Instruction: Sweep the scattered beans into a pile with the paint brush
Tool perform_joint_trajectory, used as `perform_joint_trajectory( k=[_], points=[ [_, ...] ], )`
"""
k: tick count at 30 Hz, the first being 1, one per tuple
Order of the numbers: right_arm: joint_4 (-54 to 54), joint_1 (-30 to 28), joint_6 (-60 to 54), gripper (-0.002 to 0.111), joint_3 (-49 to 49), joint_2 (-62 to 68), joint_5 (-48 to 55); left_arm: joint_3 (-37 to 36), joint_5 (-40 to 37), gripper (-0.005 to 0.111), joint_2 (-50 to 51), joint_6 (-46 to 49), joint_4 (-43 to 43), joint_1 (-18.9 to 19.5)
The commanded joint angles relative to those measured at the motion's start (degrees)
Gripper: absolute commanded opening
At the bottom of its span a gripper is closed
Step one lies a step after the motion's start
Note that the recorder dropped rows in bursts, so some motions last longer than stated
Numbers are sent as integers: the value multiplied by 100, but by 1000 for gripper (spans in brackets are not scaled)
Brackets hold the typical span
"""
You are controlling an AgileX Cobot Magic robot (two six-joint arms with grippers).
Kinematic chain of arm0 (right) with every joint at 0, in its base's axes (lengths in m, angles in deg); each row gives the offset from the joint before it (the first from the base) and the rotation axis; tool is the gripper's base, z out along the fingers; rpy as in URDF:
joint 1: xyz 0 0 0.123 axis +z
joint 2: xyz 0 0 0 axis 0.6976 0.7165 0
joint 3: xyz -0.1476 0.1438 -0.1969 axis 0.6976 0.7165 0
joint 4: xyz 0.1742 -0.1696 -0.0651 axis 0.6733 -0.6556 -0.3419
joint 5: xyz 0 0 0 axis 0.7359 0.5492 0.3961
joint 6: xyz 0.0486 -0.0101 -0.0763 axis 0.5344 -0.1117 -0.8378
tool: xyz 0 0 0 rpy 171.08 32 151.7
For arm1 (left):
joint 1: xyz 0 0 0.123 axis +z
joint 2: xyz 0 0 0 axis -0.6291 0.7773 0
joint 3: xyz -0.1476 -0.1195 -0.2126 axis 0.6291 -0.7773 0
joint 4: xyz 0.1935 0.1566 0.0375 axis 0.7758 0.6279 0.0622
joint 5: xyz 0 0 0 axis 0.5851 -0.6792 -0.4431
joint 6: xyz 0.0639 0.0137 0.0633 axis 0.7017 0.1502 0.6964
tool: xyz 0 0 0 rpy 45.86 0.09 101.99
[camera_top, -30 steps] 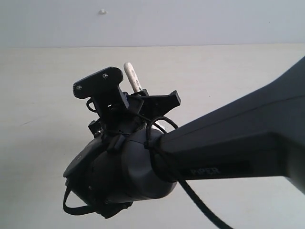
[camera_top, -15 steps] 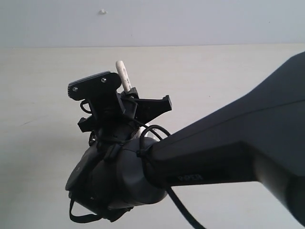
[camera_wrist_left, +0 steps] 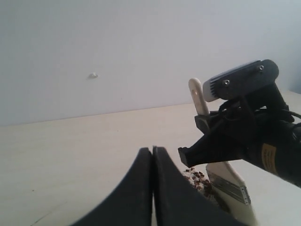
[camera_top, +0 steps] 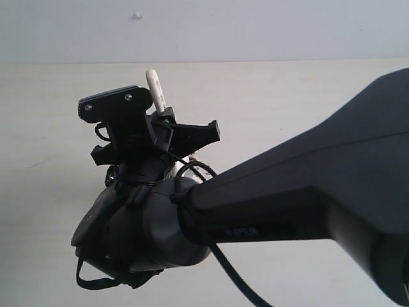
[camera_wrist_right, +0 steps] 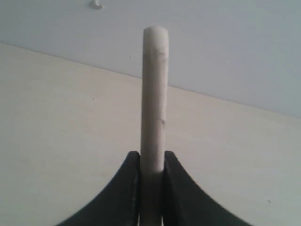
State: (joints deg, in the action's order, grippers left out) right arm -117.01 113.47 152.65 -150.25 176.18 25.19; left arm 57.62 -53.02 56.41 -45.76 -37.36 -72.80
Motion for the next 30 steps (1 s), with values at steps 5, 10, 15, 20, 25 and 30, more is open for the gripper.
perform_joint_trajectory(
  k=[5,10,15,20,25,30],
  points=[
    [-143,9,-934,0,-37,-543,79,-18,8,0,-40,-25,14,7],
    [-423,-316,-1009,0,-25,-577,79,-18,8,0,-40,-25,14,7],
    [-423,-762,-1009,0,-25,-401,79,-18,8,0,-40,-25,14,7],
    [-423,-989,-1009,0,-25,-256,79,-18,8,0,-40,-25,14,7],
    [-423,-1000,-987,0,-25,-116,-120,-18,8,0,-40,-25,14,7],
    [-444,-1000,-883,0,-25,18,-320,-18,8,0,-40,-25,14,7]
  ],
)
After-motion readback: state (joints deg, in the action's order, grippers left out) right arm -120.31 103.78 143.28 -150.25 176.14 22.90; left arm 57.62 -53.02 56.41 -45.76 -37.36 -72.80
